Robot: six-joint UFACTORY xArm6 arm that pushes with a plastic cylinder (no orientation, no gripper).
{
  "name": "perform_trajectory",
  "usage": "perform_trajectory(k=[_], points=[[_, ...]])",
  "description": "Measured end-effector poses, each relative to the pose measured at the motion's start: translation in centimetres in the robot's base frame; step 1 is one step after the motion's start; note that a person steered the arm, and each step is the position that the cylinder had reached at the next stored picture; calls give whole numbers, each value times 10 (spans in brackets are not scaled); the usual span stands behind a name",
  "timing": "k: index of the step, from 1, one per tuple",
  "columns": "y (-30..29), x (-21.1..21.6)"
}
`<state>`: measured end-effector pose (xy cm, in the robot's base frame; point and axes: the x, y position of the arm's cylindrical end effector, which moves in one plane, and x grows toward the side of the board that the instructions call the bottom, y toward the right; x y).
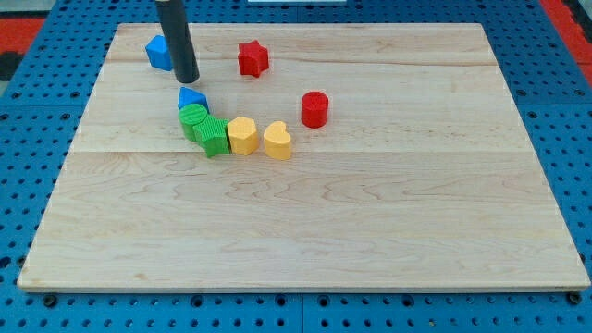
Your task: Move the red star to the top center
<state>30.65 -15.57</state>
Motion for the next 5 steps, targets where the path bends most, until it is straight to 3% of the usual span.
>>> perform_trajectory(k=[2, 3, 4, 5], points=[[47, -36], [100, -19], [99, 10], [111, -26]])
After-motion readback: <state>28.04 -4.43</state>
